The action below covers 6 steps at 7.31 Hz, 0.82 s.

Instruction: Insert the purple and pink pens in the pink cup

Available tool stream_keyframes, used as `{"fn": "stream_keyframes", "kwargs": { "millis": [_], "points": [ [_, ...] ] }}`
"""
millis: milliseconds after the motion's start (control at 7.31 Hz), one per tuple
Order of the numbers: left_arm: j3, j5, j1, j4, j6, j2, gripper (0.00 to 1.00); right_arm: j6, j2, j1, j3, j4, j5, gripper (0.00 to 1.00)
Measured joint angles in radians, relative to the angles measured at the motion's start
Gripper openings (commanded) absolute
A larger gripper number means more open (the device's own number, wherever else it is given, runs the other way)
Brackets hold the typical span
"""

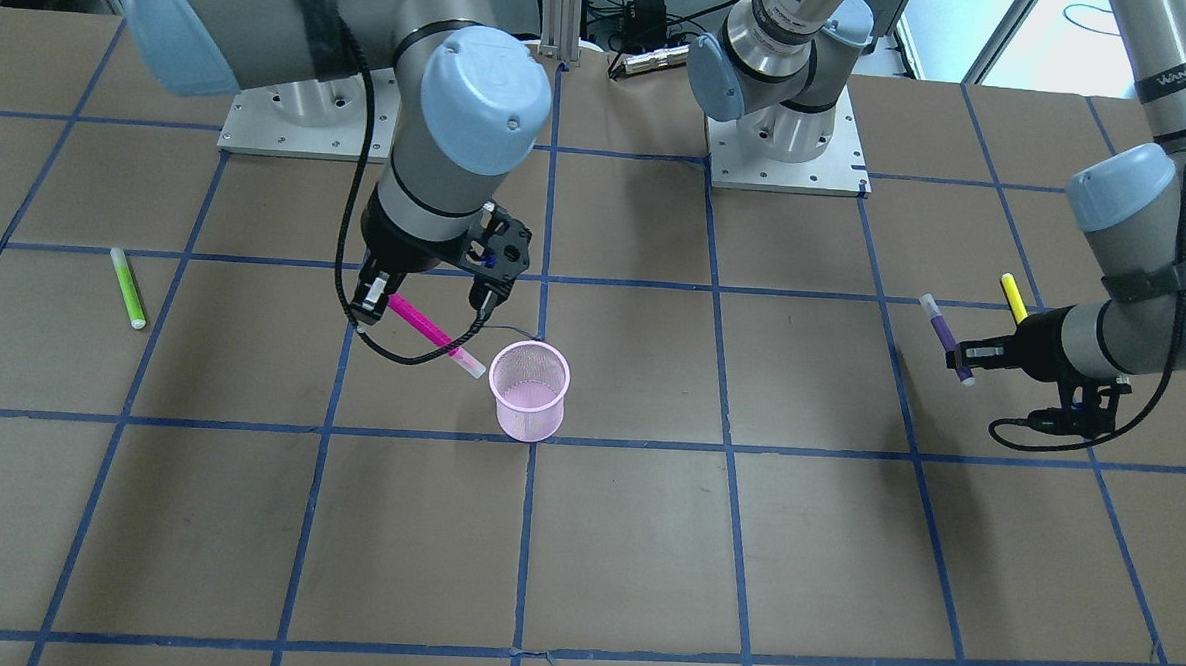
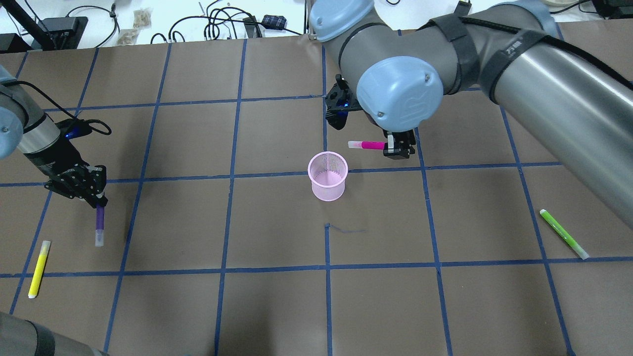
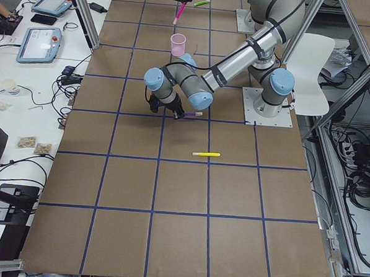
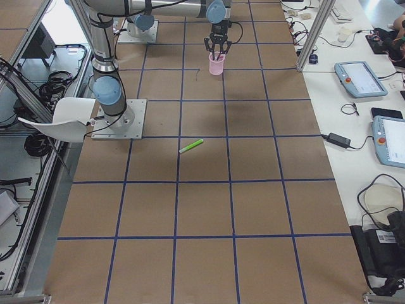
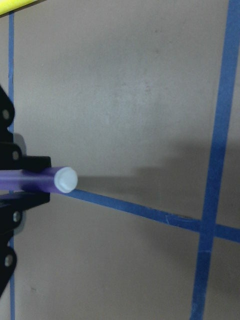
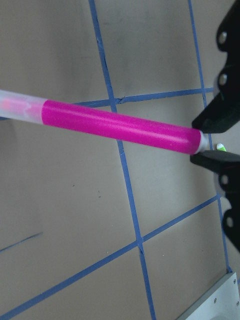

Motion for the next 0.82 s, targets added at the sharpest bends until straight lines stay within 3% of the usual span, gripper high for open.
{"fn": "stream_keyframes", "kwargs": {
  "millis": [410, 821],
  "points": [
    [0.000, -0.040, -0.030, 0.013, -0.004, 0.011, 0.00, 0.044, 0.077, 0.092, -0.062, 0.066, -0.021, 0.00],
    [0.010, -0.100, -0.132, 0.126, -0.052, 0.009, 0.00, 0.050, 0.117, 0.120, -0.068, 0.078, -0.035, 0.00]
  ]
}}
